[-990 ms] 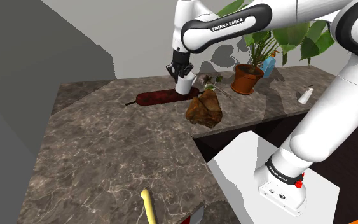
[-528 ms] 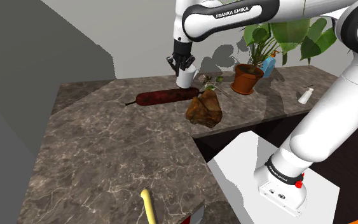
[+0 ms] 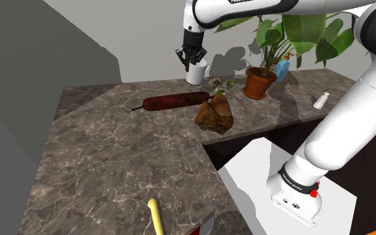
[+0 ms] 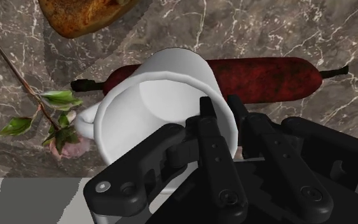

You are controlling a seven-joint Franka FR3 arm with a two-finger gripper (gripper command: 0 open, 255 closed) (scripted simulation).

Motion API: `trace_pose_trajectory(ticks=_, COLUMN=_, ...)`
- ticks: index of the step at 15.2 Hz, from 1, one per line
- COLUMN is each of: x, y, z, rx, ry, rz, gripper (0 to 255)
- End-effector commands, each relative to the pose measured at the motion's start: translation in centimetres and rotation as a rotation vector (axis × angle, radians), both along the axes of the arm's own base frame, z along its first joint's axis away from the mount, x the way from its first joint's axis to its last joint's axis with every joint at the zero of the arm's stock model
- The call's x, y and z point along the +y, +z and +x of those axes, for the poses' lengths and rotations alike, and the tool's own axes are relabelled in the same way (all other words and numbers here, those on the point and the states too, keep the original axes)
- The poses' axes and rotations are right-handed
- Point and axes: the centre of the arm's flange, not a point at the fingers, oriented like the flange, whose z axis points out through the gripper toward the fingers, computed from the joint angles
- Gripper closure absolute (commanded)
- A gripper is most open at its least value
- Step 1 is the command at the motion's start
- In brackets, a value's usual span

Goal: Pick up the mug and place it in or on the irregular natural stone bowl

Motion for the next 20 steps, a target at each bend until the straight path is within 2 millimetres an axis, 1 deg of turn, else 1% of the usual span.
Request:
trace_pose_trajectory(ticks=1, x=0.0, y=1.1, z=-0.1, rx=0.0, ry=0.0, rz=0.0, gripper=255)
trace_pose_trajectory(ticks=6, x=0.0, y=3.7, z=-0.1, rx=0.0, ry=0.0, rz=0.0, gripper=255)
trace_pose_trajectory(ticks=19, x=-3.5, y=6.0, z=-16.7, rx=0.0, ry=0.0, rz=0.0, gripper=255)
trace_pose_trajectory(ticks=20, x=-3.6, y=6.0, z=-17.2, rx=0.0, ry=0.0, rz=0.0, gripper=255)
